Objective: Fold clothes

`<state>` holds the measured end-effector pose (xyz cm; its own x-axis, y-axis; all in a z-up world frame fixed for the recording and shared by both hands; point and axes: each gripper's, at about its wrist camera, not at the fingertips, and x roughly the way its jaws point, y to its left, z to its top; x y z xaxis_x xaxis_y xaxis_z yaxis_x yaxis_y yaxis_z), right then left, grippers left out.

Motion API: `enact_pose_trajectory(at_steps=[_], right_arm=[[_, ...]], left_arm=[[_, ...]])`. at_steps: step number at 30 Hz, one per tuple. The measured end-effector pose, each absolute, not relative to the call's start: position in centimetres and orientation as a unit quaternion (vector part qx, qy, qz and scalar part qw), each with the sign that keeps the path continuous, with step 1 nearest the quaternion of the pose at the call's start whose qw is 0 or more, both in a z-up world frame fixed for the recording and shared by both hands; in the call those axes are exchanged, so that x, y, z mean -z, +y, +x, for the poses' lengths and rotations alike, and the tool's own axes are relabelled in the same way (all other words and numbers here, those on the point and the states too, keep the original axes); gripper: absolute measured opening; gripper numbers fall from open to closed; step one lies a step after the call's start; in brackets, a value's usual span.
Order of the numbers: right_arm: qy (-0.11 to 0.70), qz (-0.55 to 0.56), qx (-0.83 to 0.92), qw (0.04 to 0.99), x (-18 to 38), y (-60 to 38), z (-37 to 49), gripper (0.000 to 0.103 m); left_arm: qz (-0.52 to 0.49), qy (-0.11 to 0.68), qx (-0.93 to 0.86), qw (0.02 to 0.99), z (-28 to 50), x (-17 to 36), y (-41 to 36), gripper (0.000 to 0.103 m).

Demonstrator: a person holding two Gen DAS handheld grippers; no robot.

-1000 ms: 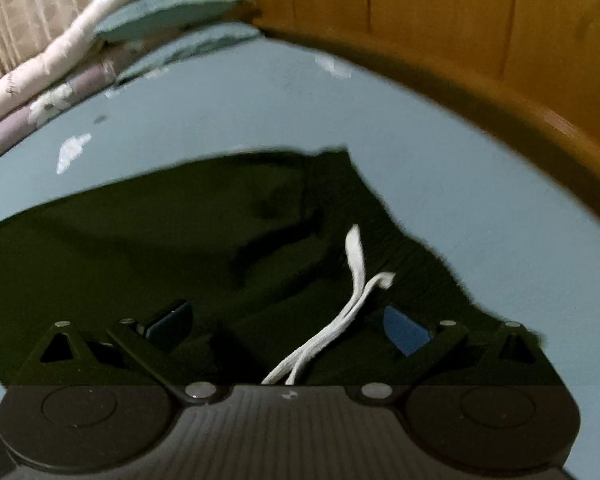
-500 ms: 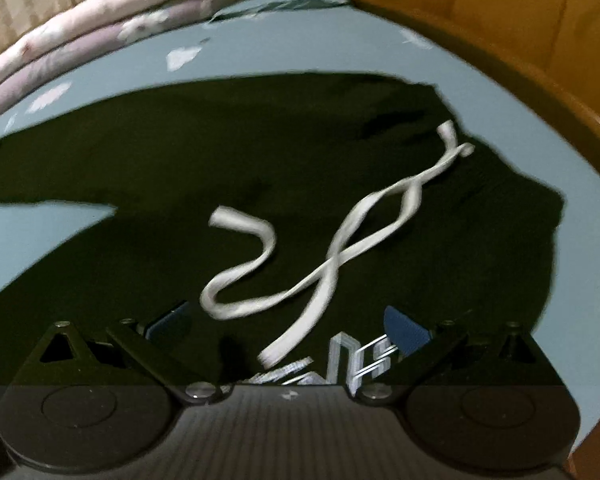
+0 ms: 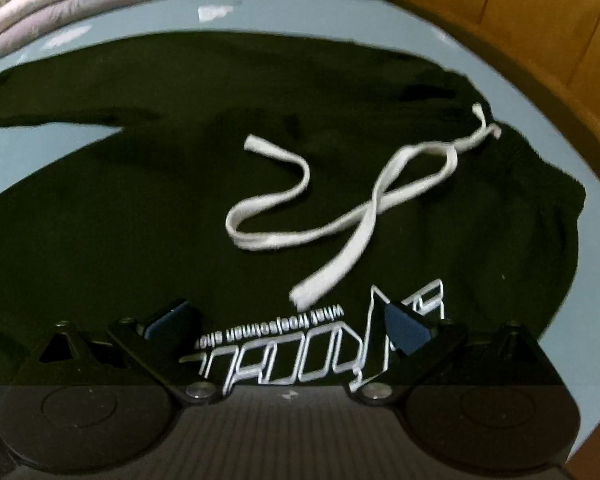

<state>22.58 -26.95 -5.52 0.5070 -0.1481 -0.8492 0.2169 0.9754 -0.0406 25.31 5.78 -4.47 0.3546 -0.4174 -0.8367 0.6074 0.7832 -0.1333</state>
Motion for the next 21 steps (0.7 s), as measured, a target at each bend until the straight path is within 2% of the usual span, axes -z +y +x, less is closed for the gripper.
enact_pose_trajectory(at_steps=[4,7,8,9,10,11,12,17,21], right_arm=[[0.458,0.07,0.12,0.878,3.6,-27.9,20.4,0.103],[0.431,0.1,0.136,0.886,2.3,-29.0,18.6,0.103],[0.424,0.108,0.141,0.888,1.9,-29.3,18.2,0.103],[0.414,0.117,0.148,0.89,1.5,-29.6,17.6,0.103],[0.406,0.125,0.154,0.892,1.2,-29.9,17.0,0.103],[0.398,0.133,0.159,0.894,1.0,-30.1,16.4,0.103],[0.389,0.142,0.163,0.896,0.7,-30.3,15.8,0.103],[0.37,0.168,0.176,0.897,0.7,-30.5,13.3,0.103],[0.376,0.178,0.186,0.89,1.7,-30.5,12.0,0.103]], left_arm=[[0.105,0.454,0.328,0.822,25.5,3.8,5.3,0.1],[0.129,0.423,0.363,0.82,26.1,2.6,3.7,0.096],[0.146,0.407,0.382,0.817,26.3,2.1,2.7,0.085],[0.162,0.391,0.4,0.813,26.6,1.7,1.7,0.068],[0.181,0.377,0.416,0.807,26.9,1.3,0.4,0.06],[0.199,0.364,0.432,0.801,27.2,1.0,-0.9,0.048],[0.21,0.352,0.447,0.795,27.6,0.8,-2.5,0.044],[0.224,0.311,0.518,0.765,29.8,-0.1,-10.7,0.042],[0.23,0.304,0.538,0.752,31.9,1.0,-17.4,0.03]])
